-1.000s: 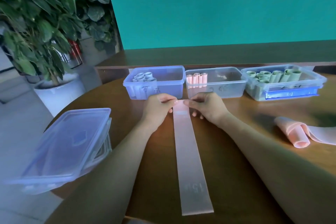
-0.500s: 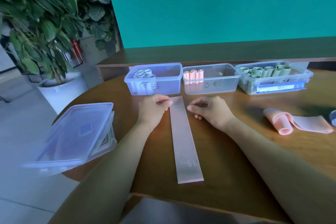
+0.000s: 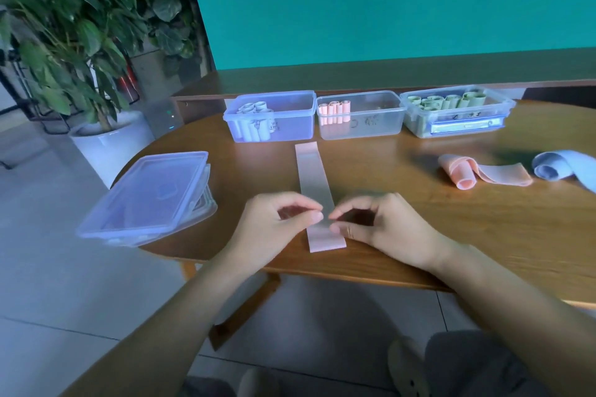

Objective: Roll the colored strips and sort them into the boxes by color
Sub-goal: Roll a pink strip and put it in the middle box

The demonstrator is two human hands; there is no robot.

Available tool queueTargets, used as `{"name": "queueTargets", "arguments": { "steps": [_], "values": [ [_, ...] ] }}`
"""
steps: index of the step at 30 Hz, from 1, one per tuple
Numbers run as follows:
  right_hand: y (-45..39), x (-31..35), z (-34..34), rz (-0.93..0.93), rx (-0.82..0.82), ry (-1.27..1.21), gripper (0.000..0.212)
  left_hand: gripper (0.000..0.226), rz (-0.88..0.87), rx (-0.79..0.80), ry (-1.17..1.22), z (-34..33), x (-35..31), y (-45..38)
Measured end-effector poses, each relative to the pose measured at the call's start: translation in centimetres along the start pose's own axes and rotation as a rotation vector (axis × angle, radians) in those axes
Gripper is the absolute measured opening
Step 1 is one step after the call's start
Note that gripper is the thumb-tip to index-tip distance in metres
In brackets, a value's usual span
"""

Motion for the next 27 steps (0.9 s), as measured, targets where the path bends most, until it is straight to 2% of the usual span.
{"name": "queueTargets", "arguments": {
  "steps": [5,18,27],
  "values": [
    [1.7,1.1,-0.5,0.055,0.099,0.039,0.015,0.013,-0.162,0.089,-0.178,-0.2,-1.1,3.1],
    [1.2,0.9,-0.9,0.074,0.111,0.115,0.009,0.023,-0.255,0.092,-0.363,-0.1,-0.6,3.0],
    [0.3,-0.5,-1.2,-0.163,0.141,0.087,0.012,0.022,-0.152,0.05,-0.389,-0.2,-0.2,2.6]
  ]
}}
Point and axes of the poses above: each hand's wrist, its own y-axis away from the middle knuckle, its own z-axis out of the back of the hand, x = y × z, the point moved 6 cm from there along -y, towards the middle knuckle, and after that the axes turned 10 degrees about -x, right-handed, at the moved point
